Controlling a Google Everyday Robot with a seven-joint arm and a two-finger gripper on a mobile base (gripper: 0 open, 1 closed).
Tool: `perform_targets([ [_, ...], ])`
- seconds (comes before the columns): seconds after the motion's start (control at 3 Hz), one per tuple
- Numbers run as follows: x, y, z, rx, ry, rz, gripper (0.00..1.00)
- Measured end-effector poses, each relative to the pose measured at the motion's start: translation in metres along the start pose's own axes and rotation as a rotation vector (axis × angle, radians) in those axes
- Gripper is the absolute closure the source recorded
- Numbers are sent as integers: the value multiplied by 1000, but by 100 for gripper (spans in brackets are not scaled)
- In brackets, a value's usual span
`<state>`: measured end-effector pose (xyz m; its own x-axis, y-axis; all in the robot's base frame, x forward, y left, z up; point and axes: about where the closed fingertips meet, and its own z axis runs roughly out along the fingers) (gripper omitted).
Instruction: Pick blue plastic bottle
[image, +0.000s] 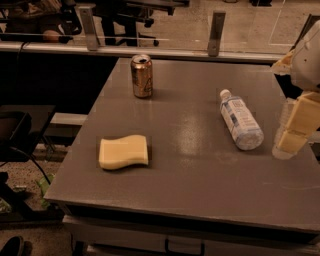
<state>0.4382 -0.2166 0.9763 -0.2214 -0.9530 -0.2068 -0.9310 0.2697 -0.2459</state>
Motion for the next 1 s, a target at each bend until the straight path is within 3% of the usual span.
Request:
perform_targets([
  [0.33, 0, 0, 0, 0, 0, 0, 0],
  [0.67, -1, -9, 3, 1, 17, 40, 0],
  [1.0, -5, -32, 18, -4, 34, 139, 0],
])
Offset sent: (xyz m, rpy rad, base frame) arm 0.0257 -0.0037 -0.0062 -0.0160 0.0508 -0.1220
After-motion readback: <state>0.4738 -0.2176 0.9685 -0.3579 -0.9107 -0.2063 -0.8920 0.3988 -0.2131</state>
